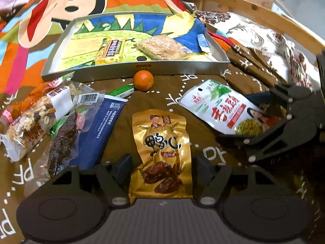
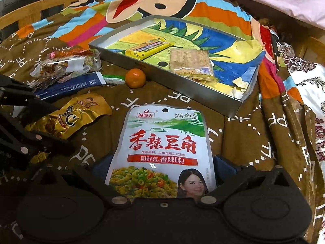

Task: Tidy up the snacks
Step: 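Close the left tool on the gold duck pouch while the right tool grips the green bean pack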

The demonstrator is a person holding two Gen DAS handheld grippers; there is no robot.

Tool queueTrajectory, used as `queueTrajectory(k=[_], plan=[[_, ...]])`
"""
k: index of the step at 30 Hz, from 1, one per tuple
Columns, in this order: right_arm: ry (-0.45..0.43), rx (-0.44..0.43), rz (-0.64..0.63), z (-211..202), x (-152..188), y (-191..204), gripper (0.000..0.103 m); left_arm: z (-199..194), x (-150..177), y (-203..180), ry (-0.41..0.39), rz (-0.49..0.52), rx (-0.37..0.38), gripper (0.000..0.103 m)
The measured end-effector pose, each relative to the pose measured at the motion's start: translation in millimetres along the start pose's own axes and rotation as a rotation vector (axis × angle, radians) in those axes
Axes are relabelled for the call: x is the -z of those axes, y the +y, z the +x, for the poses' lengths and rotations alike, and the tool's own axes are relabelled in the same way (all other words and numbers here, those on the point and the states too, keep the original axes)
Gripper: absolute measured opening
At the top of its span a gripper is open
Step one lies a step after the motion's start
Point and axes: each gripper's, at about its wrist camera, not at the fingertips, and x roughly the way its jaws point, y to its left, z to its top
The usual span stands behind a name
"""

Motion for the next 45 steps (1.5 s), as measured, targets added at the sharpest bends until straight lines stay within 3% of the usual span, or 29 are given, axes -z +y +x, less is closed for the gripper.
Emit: queueTrajectory(k=[11, 18, 33, 40, 45], plan=[[-0.065, 0.036, -0.012, 7, 6, 6, 0.102, 10, -4, -3, 0.001, 0.003, -0.026, 0.076], [-0.080, 0.080, -0.009, 4, 7, 14, 0.097, 7, -1, -8, -0.007, 0.020, -0.061, 0.063], [-0.078, 0.114, -0.039, -8, 10, 22, 0.095, -4, 3, -24, -0.008, 0.044, -0.116, 0.054], [-0.073, 0.097, -0.021, -20, 10, 22, 0.088, -15, 9, -26, 0.005, 0.024, -0.113, 0.053], [-0.070, 0.091, -0.011, -26, 13, 23, 0.089, -23, 13, -26, 0.018, 0.010, -0.119, 0.053]])
